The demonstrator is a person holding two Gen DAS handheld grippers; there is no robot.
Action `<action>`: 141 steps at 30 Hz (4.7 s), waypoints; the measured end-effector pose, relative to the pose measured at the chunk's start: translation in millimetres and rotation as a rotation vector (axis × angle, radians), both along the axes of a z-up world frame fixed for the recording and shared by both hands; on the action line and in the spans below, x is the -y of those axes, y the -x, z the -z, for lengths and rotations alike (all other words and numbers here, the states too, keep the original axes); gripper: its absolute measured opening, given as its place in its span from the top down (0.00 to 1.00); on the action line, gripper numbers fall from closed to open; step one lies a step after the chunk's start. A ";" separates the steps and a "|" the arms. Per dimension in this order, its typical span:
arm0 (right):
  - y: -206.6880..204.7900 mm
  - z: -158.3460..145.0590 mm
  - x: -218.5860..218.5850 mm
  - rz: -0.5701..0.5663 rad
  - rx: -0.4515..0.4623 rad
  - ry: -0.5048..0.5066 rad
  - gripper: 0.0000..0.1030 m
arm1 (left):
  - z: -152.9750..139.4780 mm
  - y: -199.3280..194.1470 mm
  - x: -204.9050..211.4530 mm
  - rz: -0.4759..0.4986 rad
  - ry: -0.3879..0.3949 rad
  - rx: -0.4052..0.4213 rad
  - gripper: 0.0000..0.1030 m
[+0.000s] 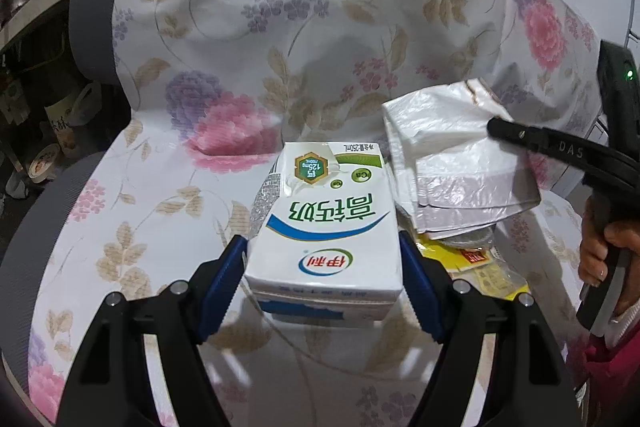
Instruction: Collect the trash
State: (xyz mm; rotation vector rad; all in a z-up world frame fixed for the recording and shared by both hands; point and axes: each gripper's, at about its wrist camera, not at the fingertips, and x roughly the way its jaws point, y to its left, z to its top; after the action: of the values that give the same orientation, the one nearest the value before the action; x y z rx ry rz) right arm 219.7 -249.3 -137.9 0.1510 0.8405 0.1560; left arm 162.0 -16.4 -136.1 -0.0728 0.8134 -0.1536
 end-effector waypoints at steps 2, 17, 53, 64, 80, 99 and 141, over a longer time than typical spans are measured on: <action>7.2 -13.2 -1.4 0.028 0.036 0.028 0.99 | -5.9 5.8 0.3 0.002 0.003 0.011 0.29; 166.8 -111.8 28.4 0.253 0.155 0.053 0.99 | -54.5 86.2 52.2 0.149 0.057 0.132 0.29; 526.3 -13.7 186.8 1.053 -0.067 0.103 0.97 | 21.3 277.4 375.1 1.027 0.095 0.105 0.28; 527.9 36.8 221.9 1.090 -0.170 0.048 0.56 | 39.7 260.9 391.8 1.009 0.066 0.049 0.18; 485.9 -88.9 148.8 0.950 0.120 0.257 0.56 | -12.4 232.4 293.3 0.747 0.080 0.197 0.18; 248.9 -56.0 19.8 0.327 0.081 0.173 0.50 | -15.8 132.6 65.5 0.140 -0.017 0.164 0.13; 130.2 -27.0 29.2 0.312 0.056 0.158 0.97 | 3.8 32.0 52.5 0.068 -0.048 0.036 0.09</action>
State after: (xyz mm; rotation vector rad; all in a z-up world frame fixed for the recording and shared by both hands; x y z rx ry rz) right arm 89.5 -278.5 -110.8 0.1270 0.7602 -0.1979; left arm 130.0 -68.9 -140.0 0.0031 0.7835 -0.1993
